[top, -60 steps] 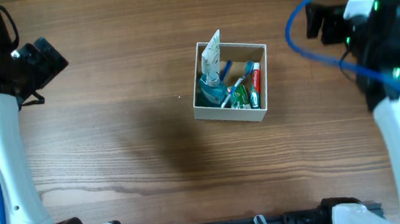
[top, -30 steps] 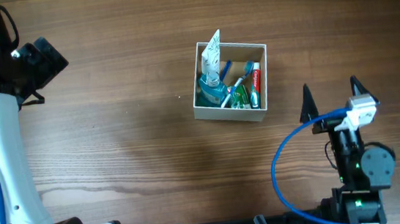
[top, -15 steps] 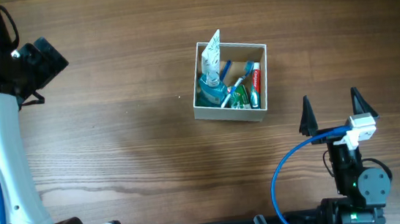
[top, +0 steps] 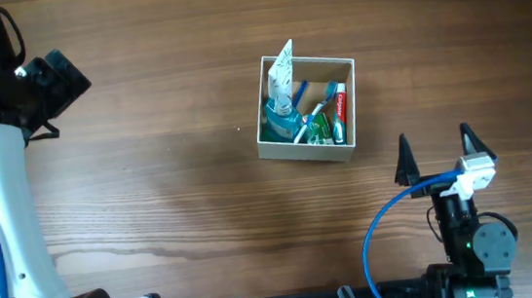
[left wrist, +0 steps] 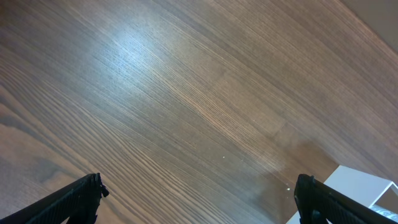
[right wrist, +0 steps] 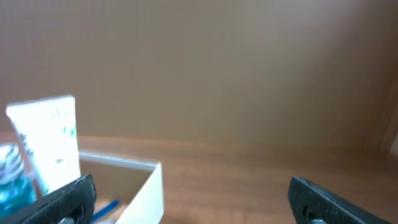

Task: Pack container

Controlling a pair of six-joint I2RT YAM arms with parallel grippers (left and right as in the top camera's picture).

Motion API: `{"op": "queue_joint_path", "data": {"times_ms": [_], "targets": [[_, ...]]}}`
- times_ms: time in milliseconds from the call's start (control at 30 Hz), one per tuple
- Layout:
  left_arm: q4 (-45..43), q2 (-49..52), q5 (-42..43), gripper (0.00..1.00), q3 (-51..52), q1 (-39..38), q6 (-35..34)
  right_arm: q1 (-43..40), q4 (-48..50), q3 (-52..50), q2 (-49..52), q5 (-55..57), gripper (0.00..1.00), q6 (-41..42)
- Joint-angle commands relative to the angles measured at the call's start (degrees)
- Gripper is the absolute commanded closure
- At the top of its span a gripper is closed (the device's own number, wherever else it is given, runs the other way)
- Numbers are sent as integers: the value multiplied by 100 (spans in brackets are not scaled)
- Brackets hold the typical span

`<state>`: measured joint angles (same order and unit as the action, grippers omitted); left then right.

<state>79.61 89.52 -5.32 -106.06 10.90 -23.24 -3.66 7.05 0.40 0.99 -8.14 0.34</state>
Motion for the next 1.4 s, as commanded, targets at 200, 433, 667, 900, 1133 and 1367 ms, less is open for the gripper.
{"op": "queue_joint_path", "data": {"times_ms": [200,433,667,900,1133,1367], "targets": [[-9,9,-13,0,9,22,9,184,-645,-11,-83,-48,0,-33],[-9,9,-13,0,9,22,9,184,-643,-11,-79,-52,0,-17],[-9,9,-13,0,9,22,9,184,-643,-11,-79,-52,0,-17],[-9,9,-13,0,9,22,9,184,-643,-11,-79,-52,0,-20],[-9,9,-13,0,9,22,9,184,-643,-11,-79,-52,0,-17],[-9,9,-13,0,9,22,9,184,-643,-11,-79,-52,0,-17]]}}
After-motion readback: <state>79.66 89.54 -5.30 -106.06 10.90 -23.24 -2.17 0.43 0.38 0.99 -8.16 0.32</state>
